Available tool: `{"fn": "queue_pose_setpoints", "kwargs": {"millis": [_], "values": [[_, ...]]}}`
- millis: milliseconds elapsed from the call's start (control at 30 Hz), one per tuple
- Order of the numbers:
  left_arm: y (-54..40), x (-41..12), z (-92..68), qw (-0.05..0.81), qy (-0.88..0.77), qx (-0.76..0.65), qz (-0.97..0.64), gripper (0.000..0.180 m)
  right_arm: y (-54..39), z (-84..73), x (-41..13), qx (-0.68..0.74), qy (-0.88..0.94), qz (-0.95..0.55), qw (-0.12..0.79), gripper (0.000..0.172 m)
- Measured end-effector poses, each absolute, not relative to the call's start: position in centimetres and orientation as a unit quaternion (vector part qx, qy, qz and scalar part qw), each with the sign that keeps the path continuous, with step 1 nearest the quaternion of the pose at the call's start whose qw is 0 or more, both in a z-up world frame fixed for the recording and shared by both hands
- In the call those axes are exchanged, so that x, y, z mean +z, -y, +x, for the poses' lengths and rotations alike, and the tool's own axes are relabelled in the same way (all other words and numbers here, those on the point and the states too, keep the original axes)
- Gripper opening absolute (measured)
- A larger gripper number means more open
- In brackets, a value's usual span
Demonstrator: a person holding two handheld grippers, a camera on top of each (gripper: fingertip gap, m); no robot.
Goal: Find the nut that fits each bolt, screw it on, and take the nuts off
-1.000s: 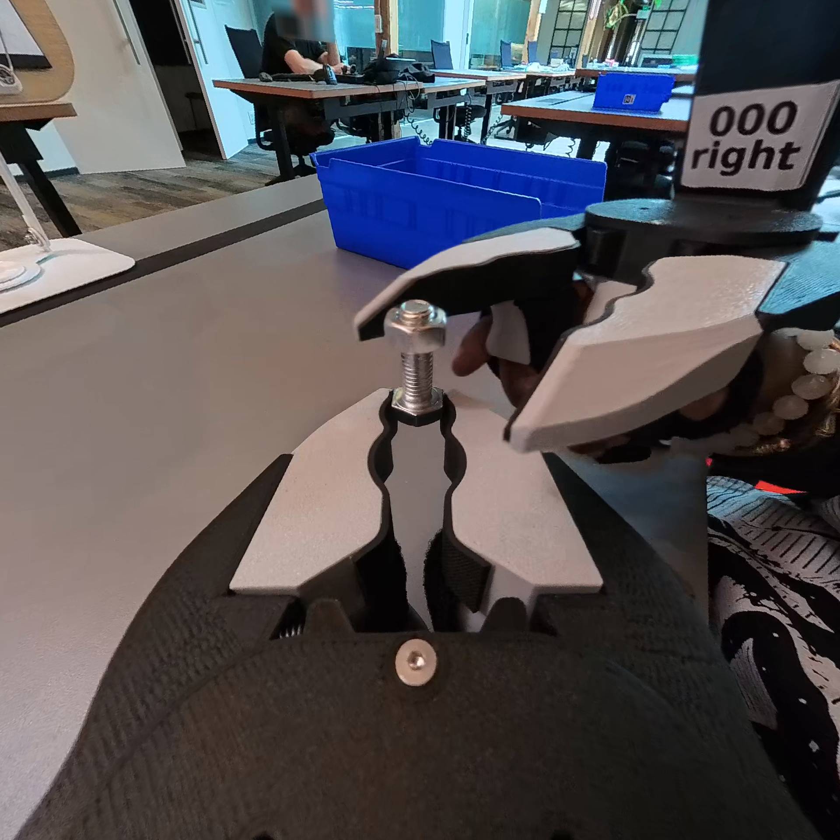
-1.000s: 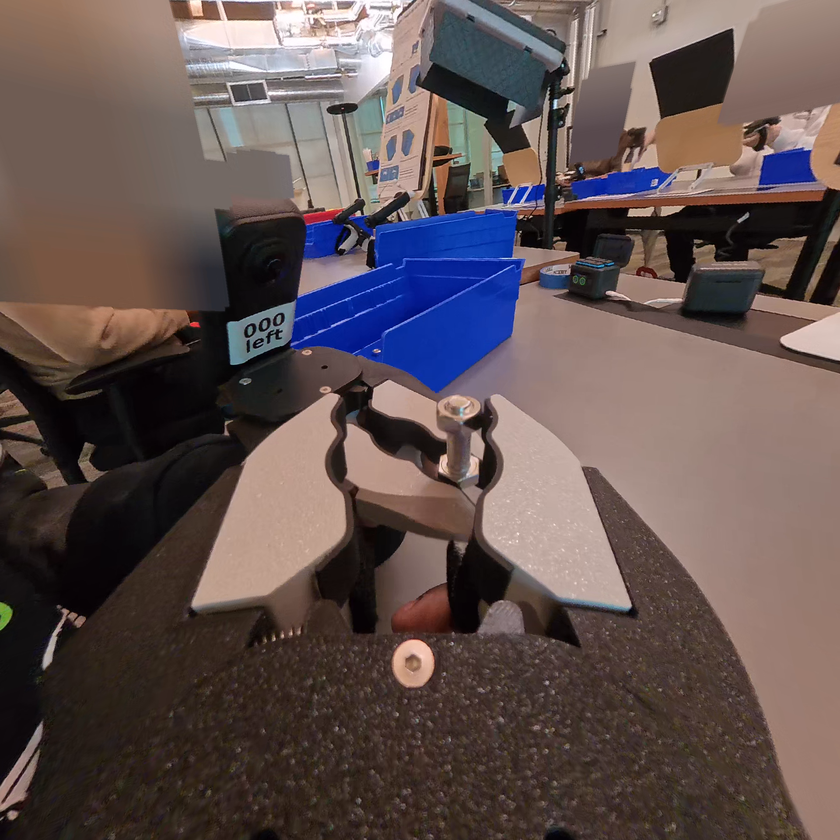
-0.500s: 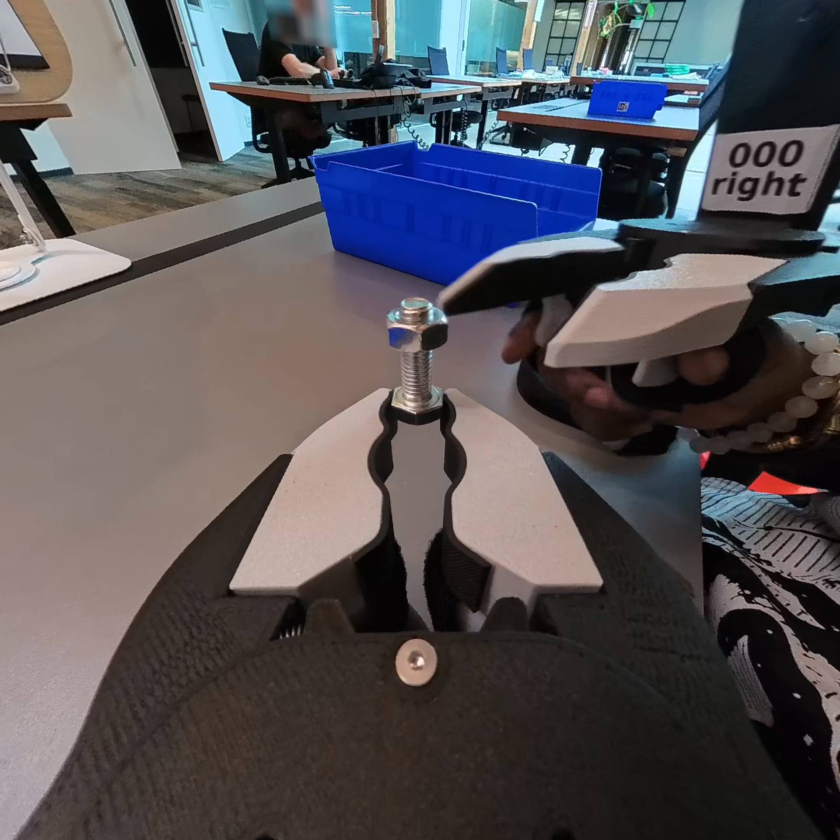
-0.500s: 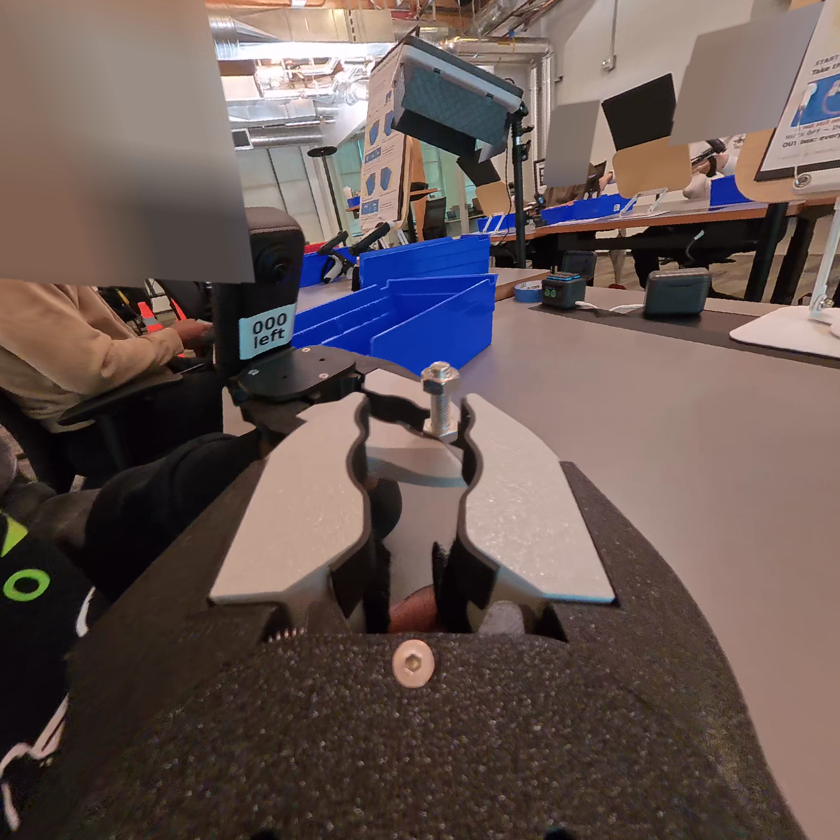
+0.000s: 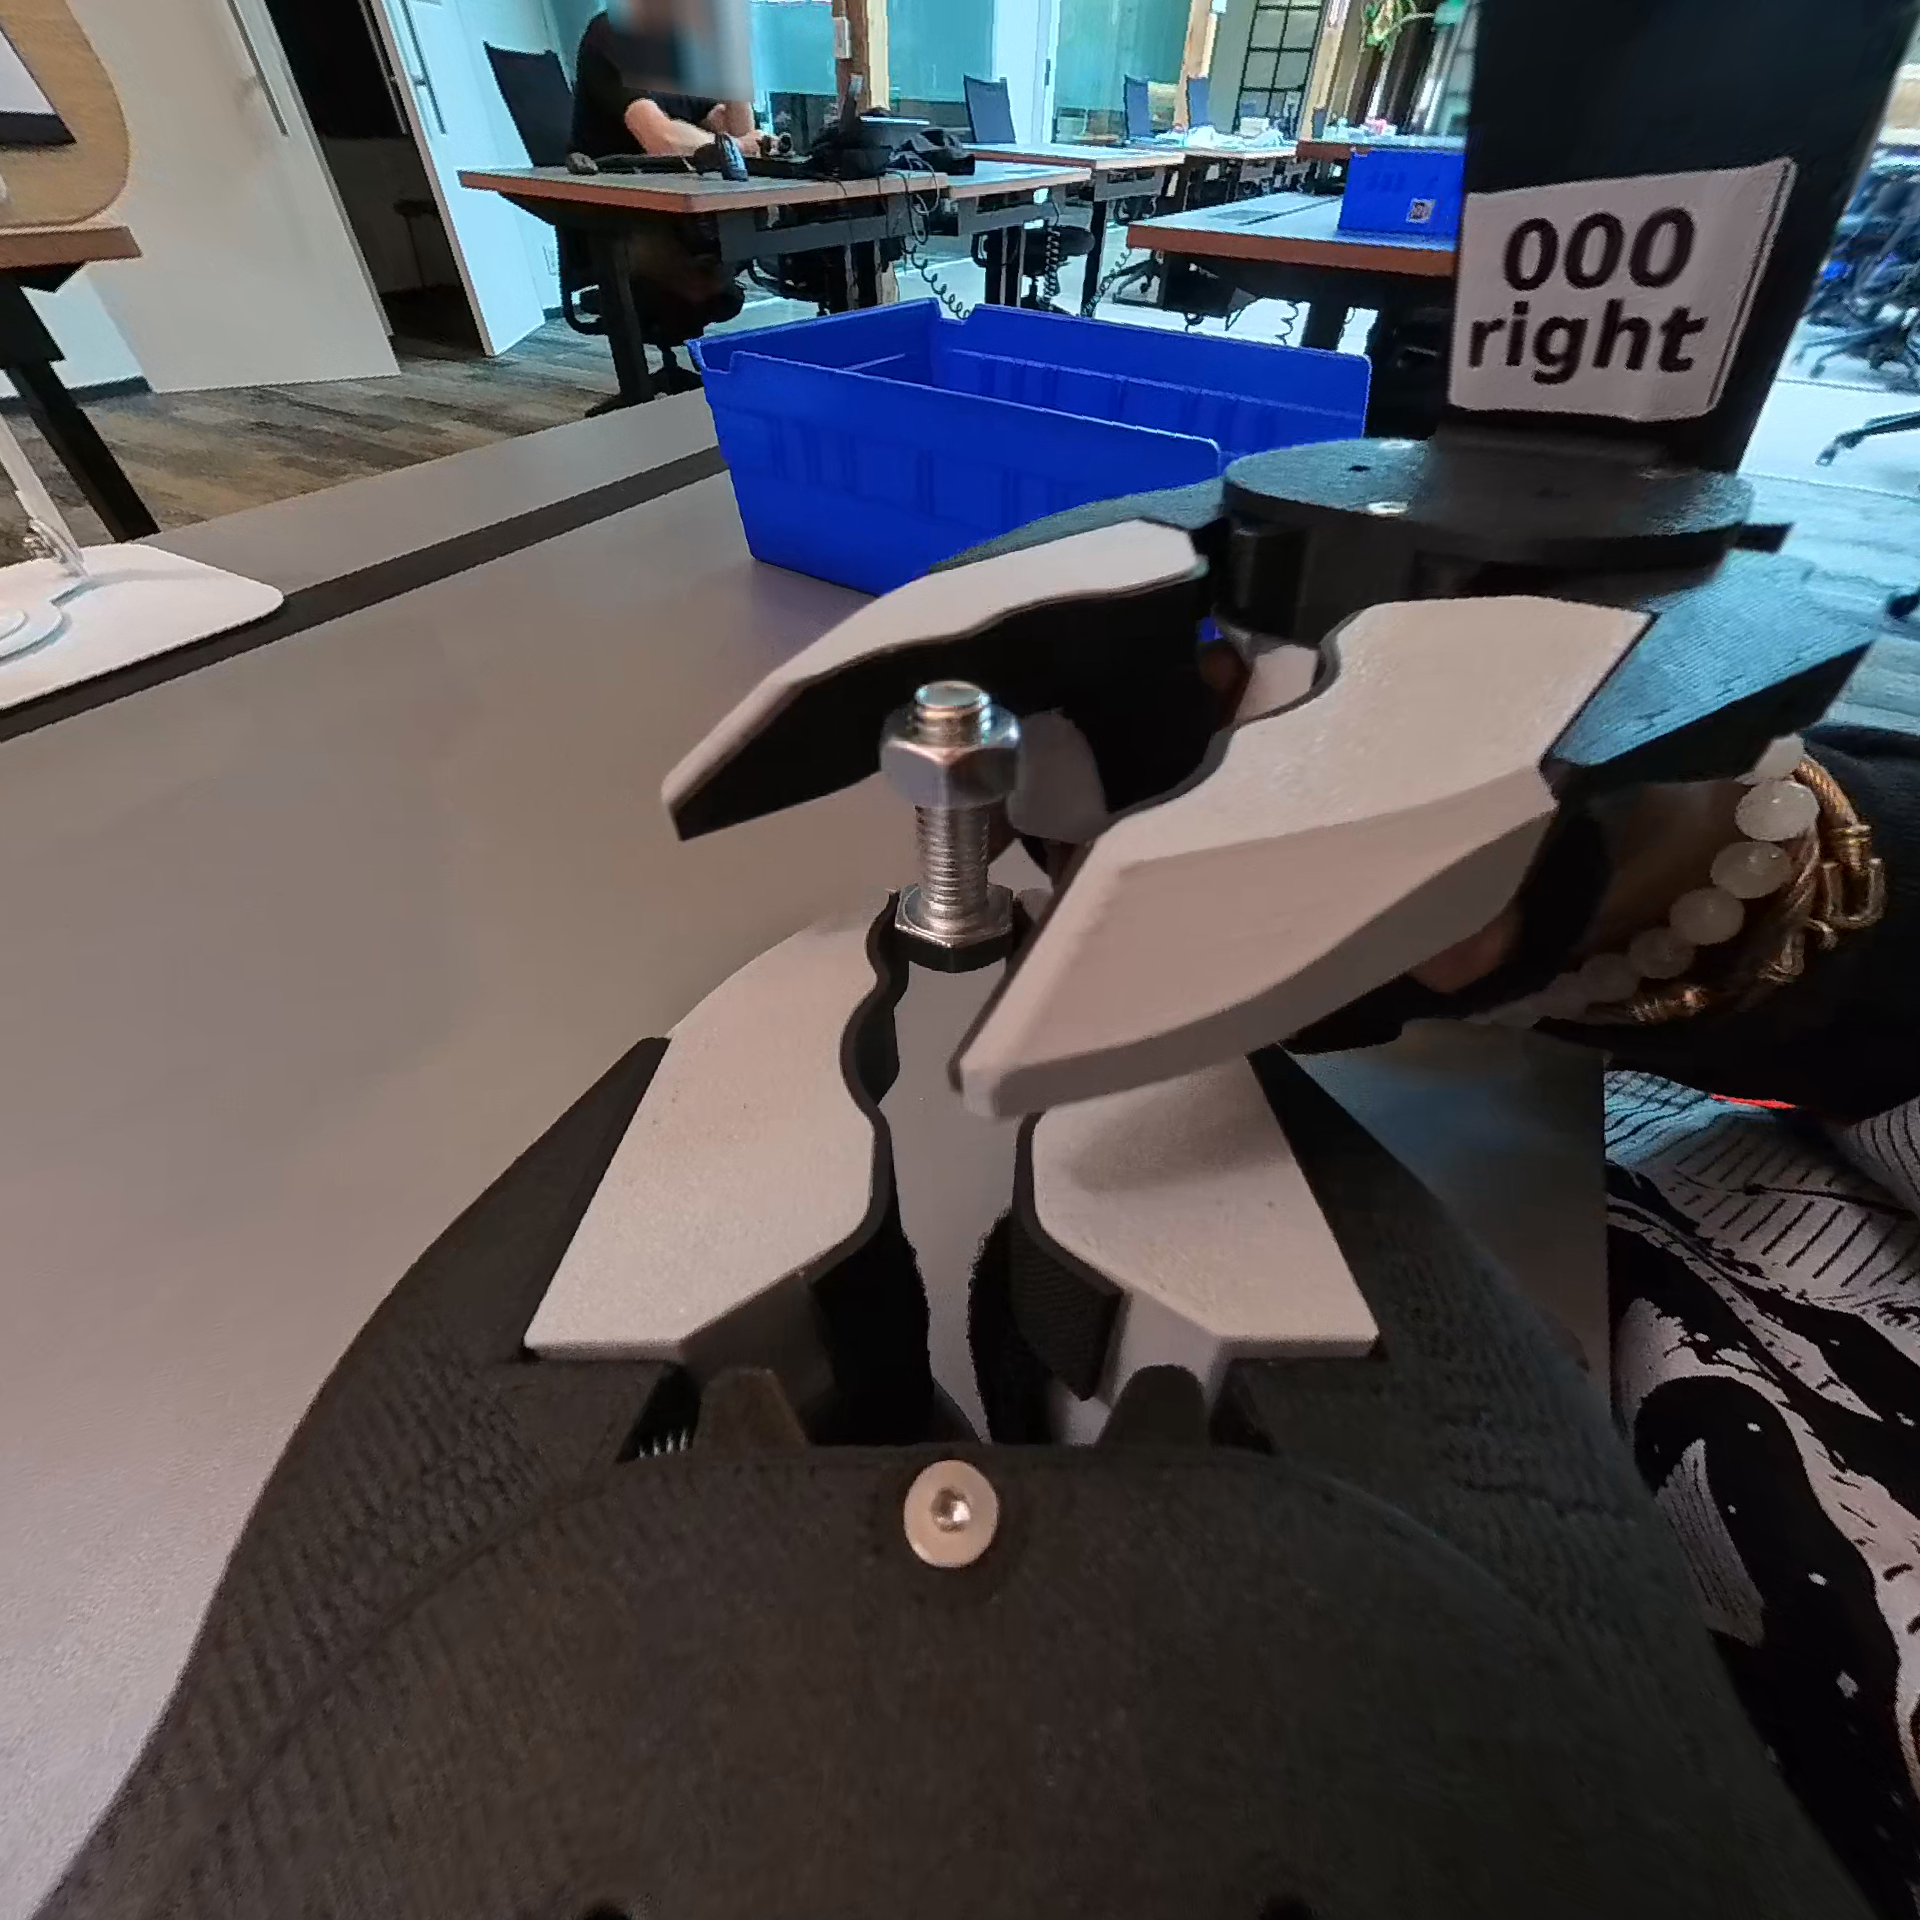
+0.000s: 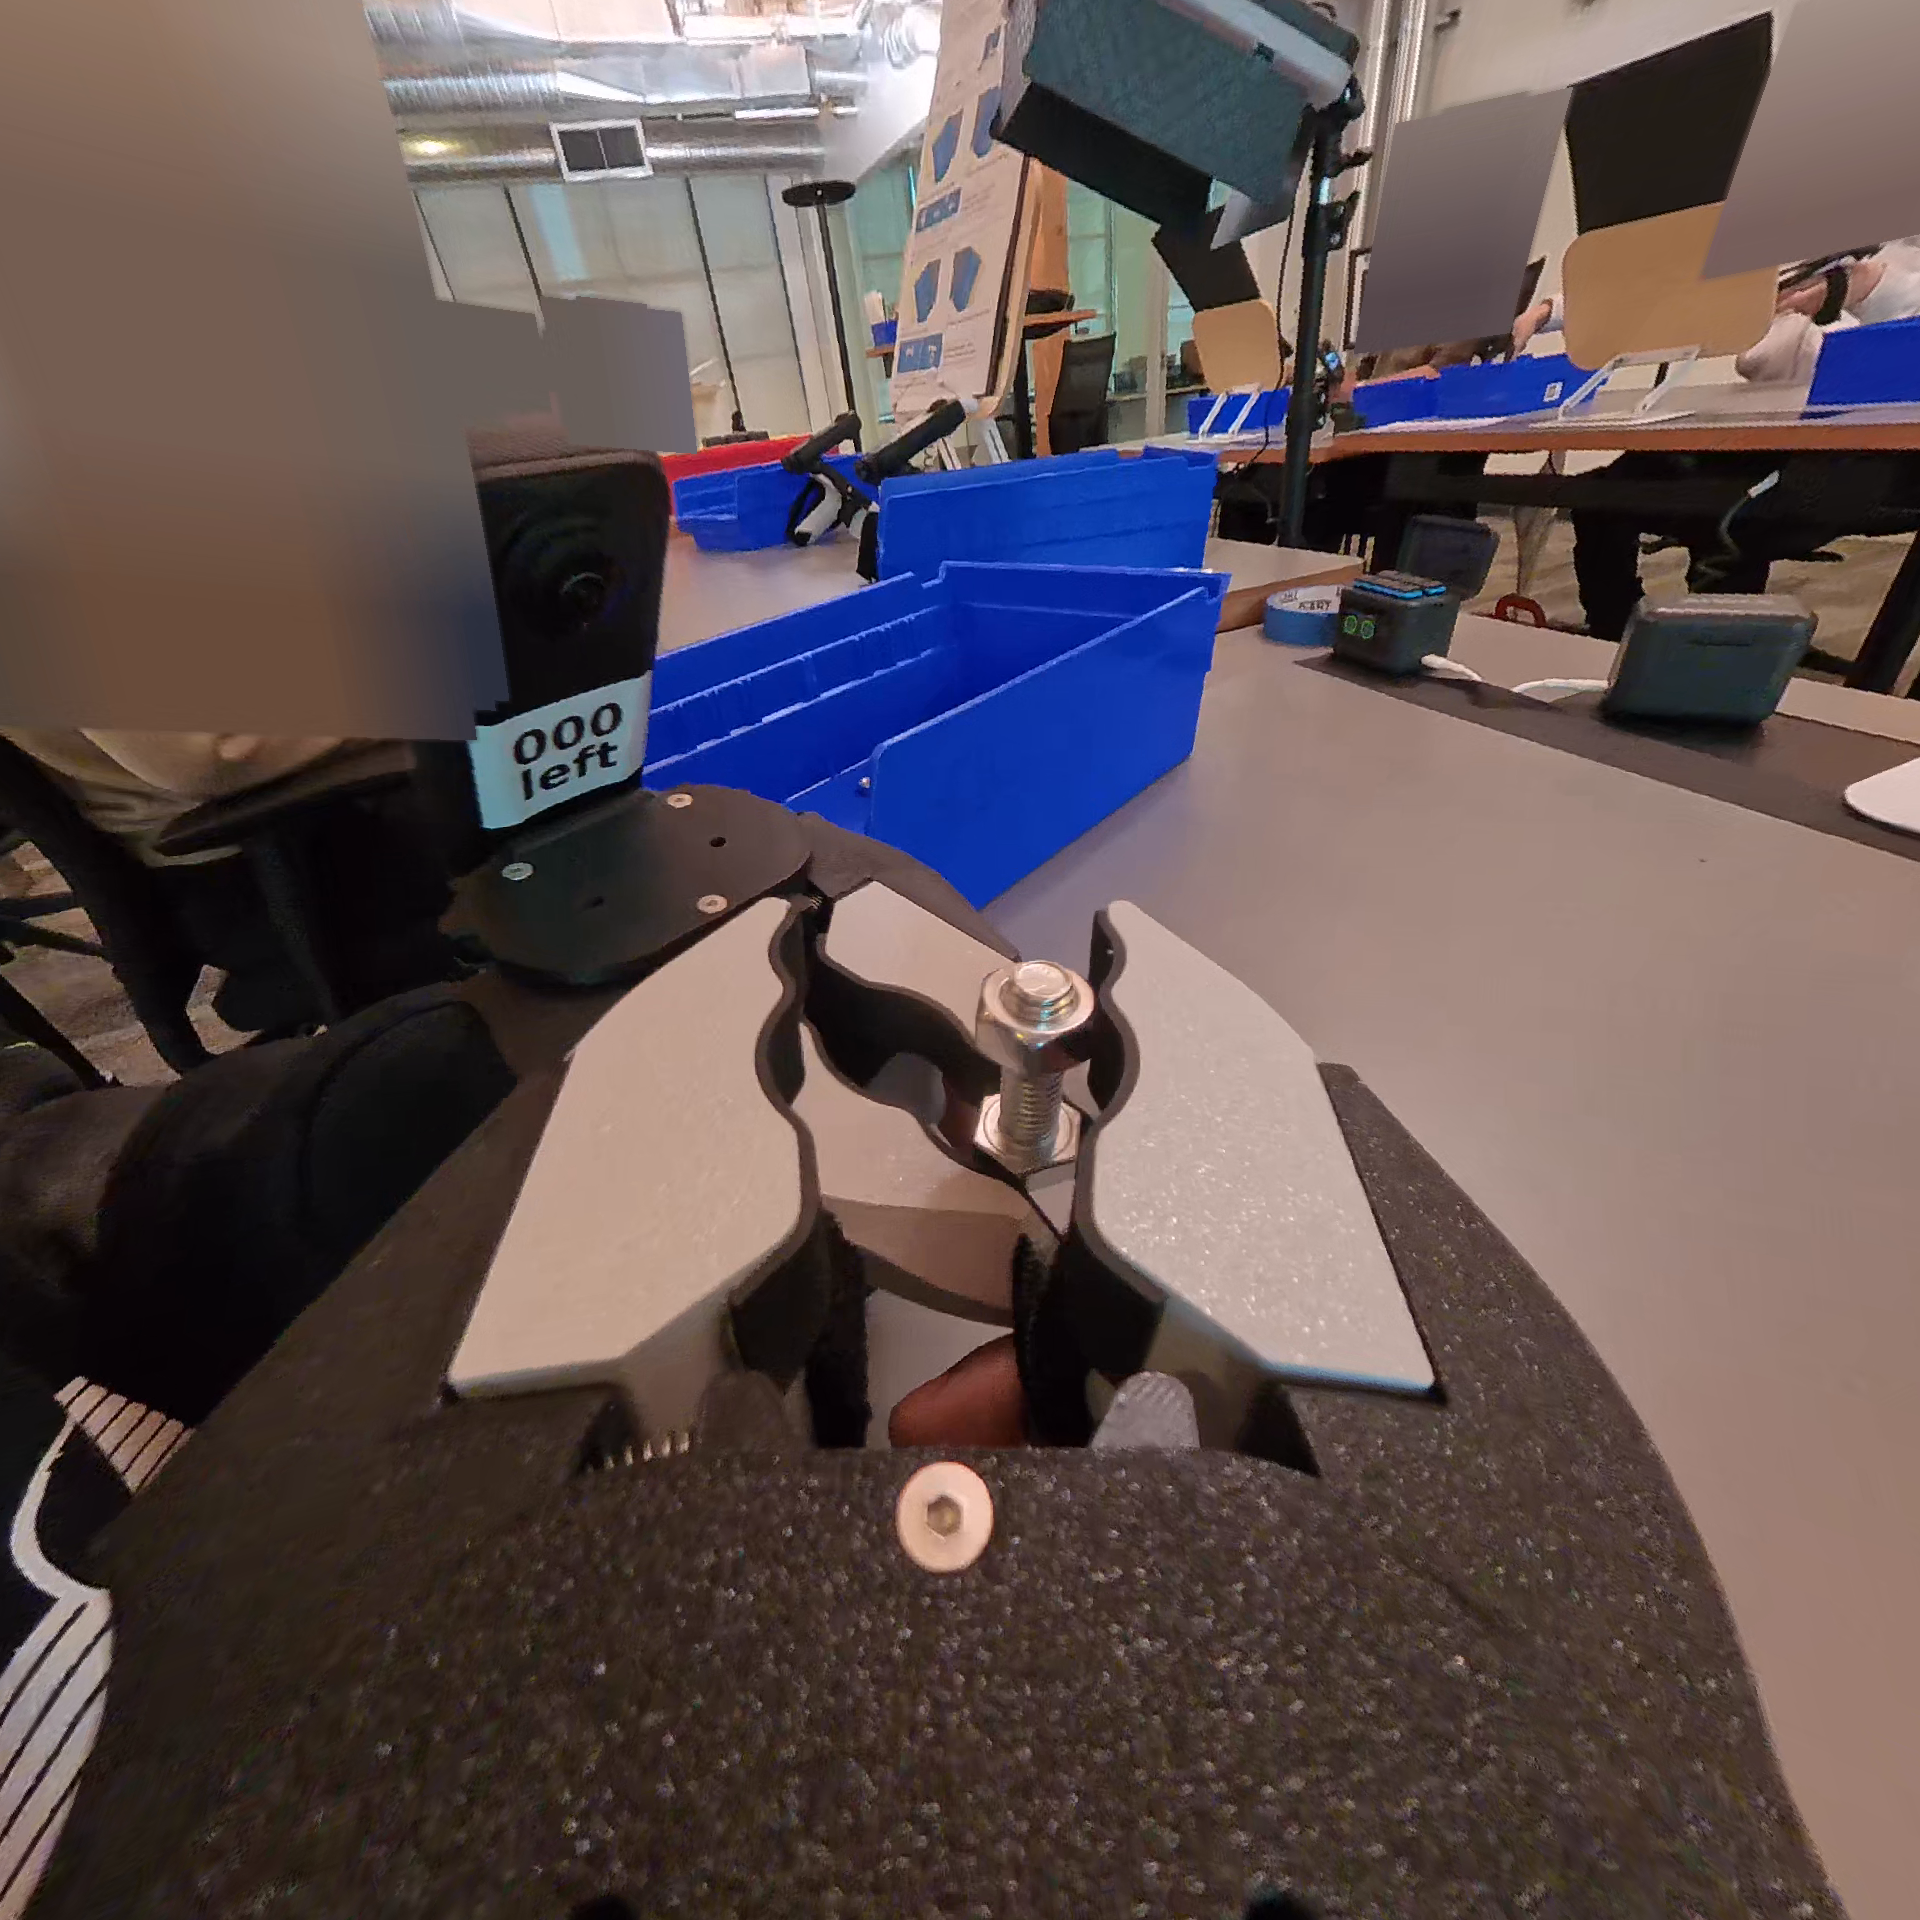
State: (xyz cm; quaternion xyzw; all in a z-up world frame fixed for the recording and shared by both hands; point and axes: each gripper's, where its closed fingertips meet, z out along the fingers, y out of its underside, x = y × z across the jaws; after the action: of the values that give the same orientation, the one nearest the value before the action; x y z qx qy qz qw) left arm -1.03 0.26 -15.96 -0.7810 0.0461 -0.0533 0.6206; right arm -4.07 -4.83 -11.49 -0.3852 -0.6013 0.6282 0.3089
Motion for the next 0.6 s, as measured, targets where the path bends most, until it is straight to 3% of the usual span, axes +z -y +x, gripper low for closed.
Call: {"fn": "queue_pose_setpoints", "kwargs": {"millis": [267, 367, 433, 600], "values": [[-0.2, -15.9, -1.2, 0.623, -0.041, -0.054, -0.78, 0.018, 3.7, -2.4, -11.2, 0.629, 0.579, -0.398, 0.332, 0.048], [-0.2, -15.8, -1.3, 0.624, -0.038, -0.055, -0.778, 0.018, 3.1, -1.4, -11.2, 0.629, 0.567, -0.406, 0.343, 0.039], [-0.2, -15.8, -1.3, 0.624, -0.036, -0.056, -0.778, 0.018, 3.1, -0.4, -11.2, 0.635, 0.57, -0.395, 0.34, 0.016], [-0.2, -15.9, -1.3, 0.623, -0.038, -0.054, -0.779, 0.018, 2.5, 0.6, -11.5, 0.636, 0.564, -0.402, 0.342, 0.014]]}}
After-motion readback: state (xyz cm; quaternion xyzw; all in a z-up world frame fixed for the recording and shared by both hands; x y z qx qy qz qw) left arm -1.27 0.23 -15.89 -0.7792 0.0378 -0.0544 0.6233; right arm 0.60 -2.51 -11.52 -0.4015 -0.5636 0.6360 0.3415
